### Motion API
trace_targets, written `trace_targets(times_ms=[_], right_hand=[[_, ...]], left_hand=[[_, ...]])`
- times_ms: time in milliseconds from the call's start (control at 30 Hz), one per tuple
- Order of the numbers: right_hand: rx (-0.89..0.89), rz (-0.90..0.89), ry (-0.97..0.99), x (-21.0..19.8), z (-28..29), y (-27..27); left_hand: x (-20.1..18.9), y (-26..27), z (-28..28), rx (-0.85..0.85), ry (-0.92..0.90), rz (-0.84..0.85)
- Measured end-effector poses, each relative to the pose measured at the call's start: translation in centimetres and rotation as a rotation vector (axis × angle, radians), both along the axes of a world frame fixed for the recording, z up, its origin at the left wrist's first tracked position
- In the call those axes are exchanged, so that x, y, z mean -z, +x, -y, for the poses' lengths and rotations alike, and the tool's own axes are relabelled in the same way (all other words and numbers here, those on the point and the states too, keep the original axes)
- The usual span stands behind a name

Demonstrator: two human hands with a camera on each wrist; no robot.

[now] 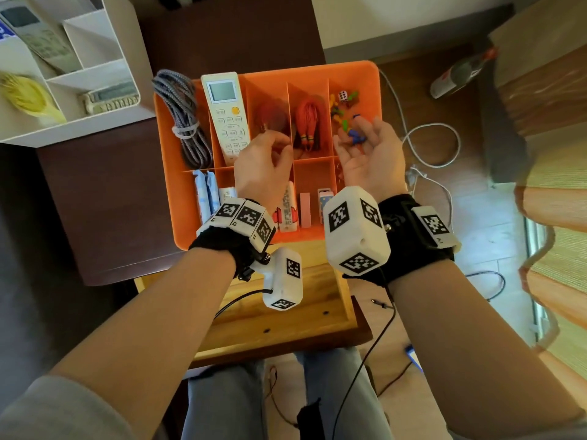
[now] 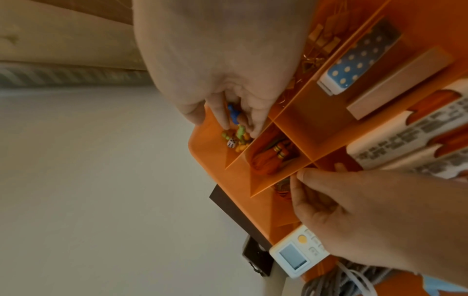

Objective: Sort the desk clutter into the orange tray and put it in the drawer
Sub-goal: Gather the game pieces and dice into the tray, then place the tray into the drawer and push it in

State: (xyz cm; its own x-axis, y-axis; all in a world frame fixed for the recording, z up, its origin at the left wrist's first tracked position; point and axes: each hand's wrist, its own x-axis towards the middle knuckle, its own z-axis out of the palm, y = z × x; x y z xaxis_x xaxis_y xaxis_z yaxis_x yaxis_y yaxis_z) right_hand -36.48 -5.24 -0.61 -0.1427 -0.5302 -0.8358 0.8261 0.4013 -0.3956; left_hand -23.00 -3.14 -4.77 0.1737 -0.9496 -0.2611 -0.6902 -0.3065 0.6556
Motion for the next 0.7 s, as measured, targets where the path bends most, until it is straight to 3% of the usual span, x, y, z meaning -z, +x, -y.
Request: trace_targets(times_ms=[200,400,567,700], right_hand=[[-0.033,-0.051,-0.018,-0.1,-0.3,0.0],[-0.136,-0.198,-0.019,0.0,-1.1,-0.4],[-0.258,-0.447,-0.064,0.0,-2.2,-1.0],[-0.327,-0.776,-0.133,0.4,-3.7,-1.2]], left_hand=[[0.1,0.1,-0.1,0.033,-0.022,-0.02],[-0.5,0.7,-0.5,0.02,-0.057,-0.174],[-1.9,1.5,-1.4,-0.063,-0.162,-0.194],[-2.4,2.8,-3.3,-0.142,-0.251,-0.07]])
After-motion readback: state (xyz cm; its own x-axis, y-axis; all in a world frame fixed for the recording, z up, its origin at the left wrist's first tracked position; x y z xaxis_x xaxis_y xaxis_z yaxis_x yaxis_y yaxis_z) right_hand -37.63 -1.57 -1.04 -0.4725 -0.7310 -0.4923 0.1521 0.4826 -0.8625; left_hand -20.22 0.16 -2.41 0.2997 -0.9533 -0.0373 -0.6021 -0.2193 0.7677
